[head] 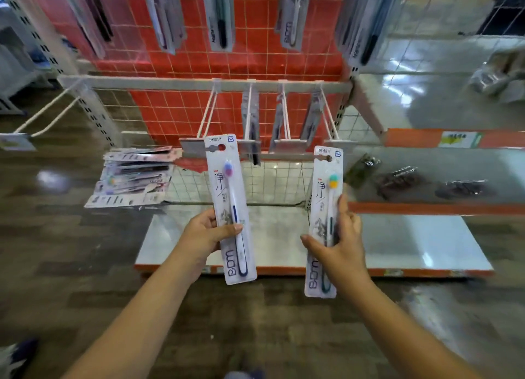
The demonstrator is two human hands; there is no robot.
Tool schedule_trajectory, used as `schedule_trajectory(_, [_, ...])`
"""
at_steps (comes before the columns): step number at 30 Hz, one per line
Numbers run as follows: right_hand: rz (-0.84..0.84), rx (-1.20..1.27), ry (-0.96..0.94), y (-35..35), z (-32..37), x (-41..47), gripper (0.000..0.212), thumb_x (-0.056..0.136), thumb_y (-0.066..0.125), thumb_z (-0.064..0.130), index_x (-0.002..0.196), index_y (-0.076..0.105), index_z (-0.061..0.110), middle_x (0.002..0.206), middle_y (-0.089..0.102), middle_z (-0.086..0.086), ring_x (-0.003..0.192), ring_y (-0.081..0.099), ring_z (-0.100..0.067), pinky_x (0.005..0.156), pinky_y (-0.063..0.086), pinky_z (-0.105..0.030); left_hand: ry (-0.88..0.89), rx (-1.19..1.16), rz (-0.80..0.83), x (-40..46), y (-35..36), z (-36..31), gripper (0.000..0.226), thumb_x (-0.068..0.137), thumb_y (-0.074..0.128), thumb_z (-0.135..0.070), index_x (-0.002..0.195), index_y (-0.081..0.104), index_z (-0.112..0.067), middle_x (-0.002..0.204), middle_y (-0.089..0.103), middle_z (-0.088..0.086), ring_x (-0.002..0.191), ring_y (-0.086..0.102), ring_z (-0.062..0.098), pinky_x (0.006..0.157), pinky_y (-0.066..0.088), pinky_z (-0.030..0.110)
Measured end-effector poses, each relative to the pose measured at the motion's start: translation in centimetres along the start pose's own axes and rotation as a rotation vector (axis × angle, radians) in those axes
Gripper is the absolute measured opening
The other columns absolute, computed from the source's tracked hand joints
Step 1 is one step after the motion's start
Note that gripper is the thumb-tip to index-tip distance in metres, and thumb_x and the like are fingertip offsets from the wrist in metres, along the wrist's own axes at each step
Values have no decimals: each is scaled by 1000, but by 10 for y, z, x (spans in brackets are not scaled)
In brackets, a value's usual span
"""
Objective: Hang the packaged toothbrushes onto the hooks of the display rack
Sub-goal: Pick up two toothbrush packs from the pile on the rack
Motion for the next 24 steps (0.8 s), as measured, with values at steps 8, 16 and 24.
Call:
schedule_trajectory(8, [107,48,63,-32,-46,-1,102,79,72,12,148,0,33,111,30,4,94,46,1,81,47,-17,-97,-14,-27,-8,56,44,23,78,67,0,98,62,-10,90,70,8,81,66,24,68,54,31])
schedule_trajectory(16, [157,1,93,-28,-97,21,100,79,72,12,147,1,32,116,29,3,103,45,-6,83,50,-20,-180,-37,-27,18,89,98,22,78,66,0,97,62,-10,92,71,8,87,66,24,77,54,33])
schedule_trajectory(24, [141,-50,-20,38,-162,103,102,79,72,15,146,-3,33,118,24,6,110,39,-7,94,43,-20,-40,69,21,133,81,145,20,80,66,-1,92,61,-16,82,72,0,79,69,20,73,56,34])
Point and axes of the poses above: each hand's wrist, its own x-axis towards the middle knuckle, its own y-axis out of the palm, z = x × y, the point moved 4 cm from there along x, towards the middle knuckle
